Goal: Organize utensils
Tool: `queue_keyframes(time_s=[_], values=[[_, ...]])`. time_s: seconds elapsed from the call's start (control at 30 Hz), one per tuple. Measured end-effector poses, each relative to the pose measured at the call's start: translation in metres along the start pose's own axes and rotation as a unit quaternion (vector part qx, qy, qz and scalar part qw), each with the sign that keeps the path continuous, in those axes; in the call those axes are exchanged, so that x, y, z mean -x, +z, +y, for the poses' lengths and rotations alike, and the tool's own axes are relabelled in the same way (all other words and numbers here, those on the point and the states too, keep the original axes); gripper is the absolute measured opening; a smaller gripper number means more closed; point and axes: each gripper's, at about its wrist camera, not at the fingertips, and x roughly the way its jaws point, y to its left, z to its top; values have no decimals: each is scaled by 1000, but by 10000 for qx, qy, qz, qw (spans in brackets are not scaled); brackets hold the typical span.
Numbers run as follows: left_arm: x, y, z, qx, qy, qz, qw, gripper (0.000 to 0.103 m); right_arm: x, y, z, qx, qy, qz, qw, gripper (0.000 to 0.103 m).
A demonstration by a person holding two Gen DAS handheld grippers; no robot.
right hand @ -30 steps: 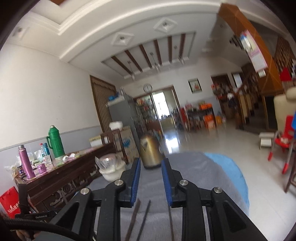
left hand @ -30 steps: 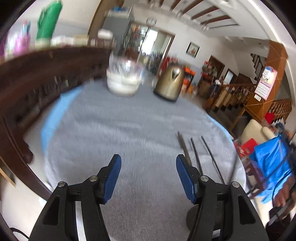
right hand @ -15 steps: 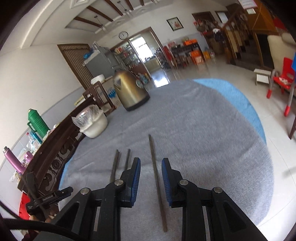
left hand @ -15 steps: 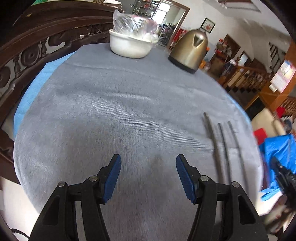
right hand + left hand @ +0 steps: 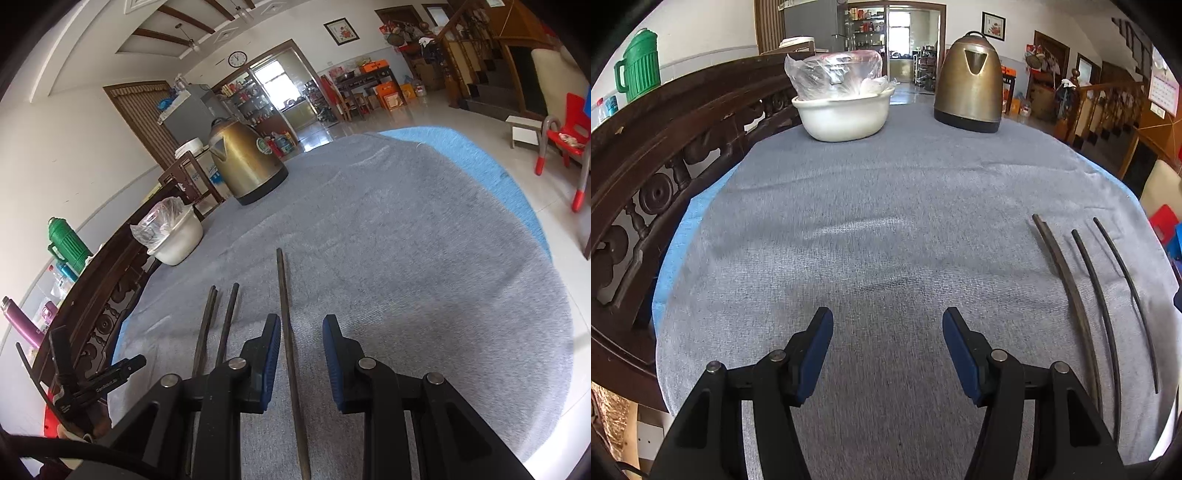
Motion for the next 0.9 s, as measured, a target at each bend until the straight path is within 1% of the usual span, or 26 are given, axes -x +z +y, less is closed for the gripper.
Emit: queue_keyframes(time_s=[0.27, 0.37, 0.43, 0.47, 0.5, 0.53, 0.6, 0.67, 0.7, 0.77, 0.8, 0.9], values=[[-13, 3, 4, 153, 90, 25, 9998, 63, -21, 9, 3, 207, 329, -222, 9990, 27], [-18, 4, 5, 179, 61, 2, 9998, 63, -34, 13, -5, 33, 574, -146, 9982, 27], [-22, 5, 6, 224, -34, -5, 9997, 63, -43, 17, -12, -217, 828, 3, 9963, 28], [-24, 4, 7, 263, -107, -5, 9996, 63, -44, 19, -16, -303, 952, -16, 9950, 28], [-27, 5, 8, 309, -169, 44, 9994, 63, -44, 19, -18, -352, 975, -55, 9946, 28], [-26, 5, 9, 352, -223, 2, 9991, 65, -45, 20, -22, -428, 959, -70, 9944, 28], [-27, 6, 13, 488, -449, -12, 9978, 71, -48, 21, -30, -661, 1072, -27, 9920, 29], [-28, 6, 13, 491, -646, -15, 9967, 82, -47, 22, -33, -737, 1031, -80, 9919, 28], [-29, 7, 12, 464, -688, -7, 9966, 84, -49, 22, -33, -712, 1056, -43, 9918, 28], [-29, 7, 8, 414, -643, 7, 9971, 84, -51, 23, -28, -618, 987, -13, 9932, 28], [-29, 7, 8, 402, -627, 12, 9972, 84, -52, 23, -25, -533, 1049, 9, 9931, 28], [-29, 7, 10, 477, -533, 2, 9974, 84, -49, 21, -21, -341, 944, -34, 9949, 28]])
